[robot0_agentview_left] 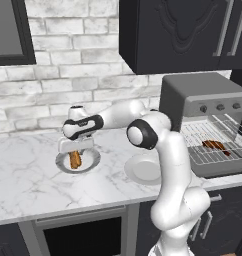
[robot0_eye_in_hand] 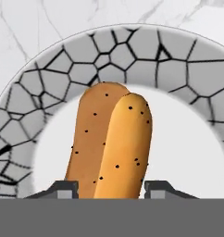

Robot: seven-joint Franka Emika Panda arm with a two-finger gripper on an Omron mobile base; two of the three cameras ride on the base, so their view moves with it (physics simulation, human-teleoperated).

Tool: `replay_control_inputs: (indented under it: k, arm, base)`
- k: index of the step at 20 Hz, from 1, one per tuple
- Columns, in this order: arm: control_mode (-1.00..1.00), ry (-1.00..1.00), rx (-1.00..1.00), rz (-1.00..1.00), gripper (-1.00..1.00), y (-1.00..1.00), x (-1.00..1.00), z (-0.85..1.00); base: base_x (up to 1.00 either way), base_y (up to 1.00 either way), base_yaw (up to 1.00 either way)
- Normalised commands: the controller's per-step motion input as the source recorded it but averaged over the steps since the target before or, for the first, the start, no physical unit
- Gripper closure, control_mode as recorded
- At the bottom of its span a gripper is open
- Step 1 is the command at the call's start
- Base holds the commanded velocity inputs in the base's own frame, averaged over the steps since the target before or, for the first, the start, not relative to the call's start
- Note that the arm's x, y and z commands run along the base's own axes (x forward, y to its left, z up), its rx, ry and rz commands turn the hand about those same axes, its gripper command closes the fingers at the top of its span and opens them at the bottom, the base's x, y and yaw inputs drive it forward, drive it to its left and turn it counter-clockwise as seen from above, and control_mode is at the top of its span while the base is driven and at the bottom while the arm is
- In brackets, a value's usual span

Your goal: Open the toaster oven door. Place the hotdog bun on the top rack in the toaster oven and place the chicken drumstick on the bottom rack.

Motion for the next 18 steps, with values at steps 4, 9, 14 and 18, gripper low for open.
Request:
replay_control_inputs:
  k: [4,9,14,18]
  arm:
    - [-1.0,0.0,0.0,0.0,1.0,-0.08,-0.14,0.03]
    - [-1.0,0.0,0.0,0.0,1.0,-0.18,-0.23,0.36]
    - [-1.0,-0.01,0.0,0.0,1.0,-0.54,-0.5,0.69]
    - [-1.0,-0.03,0.0,0.0,1.0,-0.78,-0.71,0.68]
  base:
    - [0.0,0.0,0.0]
    - [0.0,0.0,0.0]
    - [0.0,0.0,0.0]
    - [0.0,0.0,0.0]
